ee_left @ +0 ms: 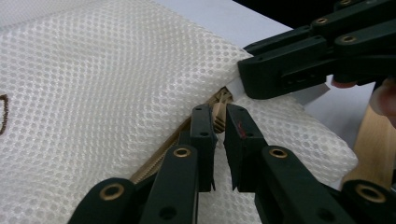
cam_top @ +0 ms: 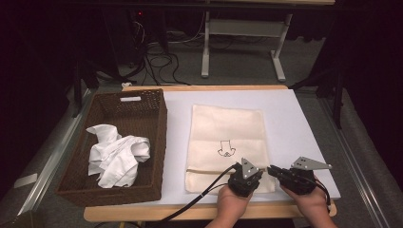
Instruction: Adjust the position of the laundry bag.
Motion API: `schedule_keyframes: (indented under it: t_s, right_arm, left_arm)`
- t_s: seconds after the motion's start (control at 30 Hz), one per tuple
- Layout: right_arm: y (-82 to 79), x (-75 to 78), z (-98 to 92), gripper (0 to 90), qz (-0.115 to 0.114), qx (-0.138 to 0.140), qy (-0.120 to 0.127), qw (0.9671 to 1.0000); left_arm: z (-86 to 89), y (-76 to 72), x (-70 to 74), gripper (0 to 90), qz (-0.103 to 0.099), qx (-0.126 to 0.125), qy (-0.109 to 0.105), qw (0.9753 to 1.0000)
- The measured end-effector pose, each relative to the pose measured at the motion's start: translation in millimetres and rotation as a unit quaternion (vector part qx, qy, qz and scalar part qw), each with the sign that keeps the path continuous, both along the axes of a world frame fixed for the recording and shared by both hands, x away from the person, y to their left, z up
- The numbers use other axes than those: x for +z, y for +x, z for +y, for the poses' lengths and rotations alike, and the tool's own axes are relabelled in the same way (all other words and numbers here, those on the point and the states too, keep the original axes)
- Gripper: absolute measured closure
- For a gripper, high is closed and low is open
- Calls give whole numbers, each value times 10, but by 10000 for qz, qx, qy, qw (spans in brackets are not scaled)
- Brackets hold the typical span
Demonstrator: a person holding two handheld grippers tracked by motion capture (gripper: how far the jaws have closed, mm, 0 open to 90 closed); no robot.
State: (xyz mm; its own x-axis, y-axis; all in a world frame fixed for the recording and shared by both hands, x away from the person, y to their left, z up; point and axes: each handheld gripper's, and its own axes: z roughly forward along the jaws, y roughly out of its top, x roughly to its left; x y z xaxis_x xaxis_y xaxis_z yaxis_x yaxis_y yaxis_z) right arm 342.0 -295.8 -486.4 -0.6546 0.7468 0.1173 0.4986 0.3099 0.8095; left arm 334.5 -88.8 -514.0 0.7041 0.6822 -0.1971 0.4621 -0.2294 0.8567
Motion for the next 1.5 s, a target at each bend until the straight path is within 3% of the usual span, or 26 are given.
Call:
schedule_keyframes:
  t_s: [0.37, 0.9, 1.4, 1.5]
  right_arm:
    - [-2, -8, -3, 845, -4, 9, -13, 10000]
    - [-2, -4, -5, 845, 31, -26, -7, 10000]
    - [0, -5, -4, 845, 3, -7, 6, 10000]
    - [-2, -6, -2, 844, -22, 6, -4, 10000]
  left_arm:
    - [3, -24, -10, 834, -4, -7, -7, 10000]
    - [-51, 15, -10, 832, 98, 86, -182, 9997]
    - [-63, -4, -3, 801, 77, 69, -101, 9999]
    - [-58, -18, 2, 838, 66, 81, -65, 9999]
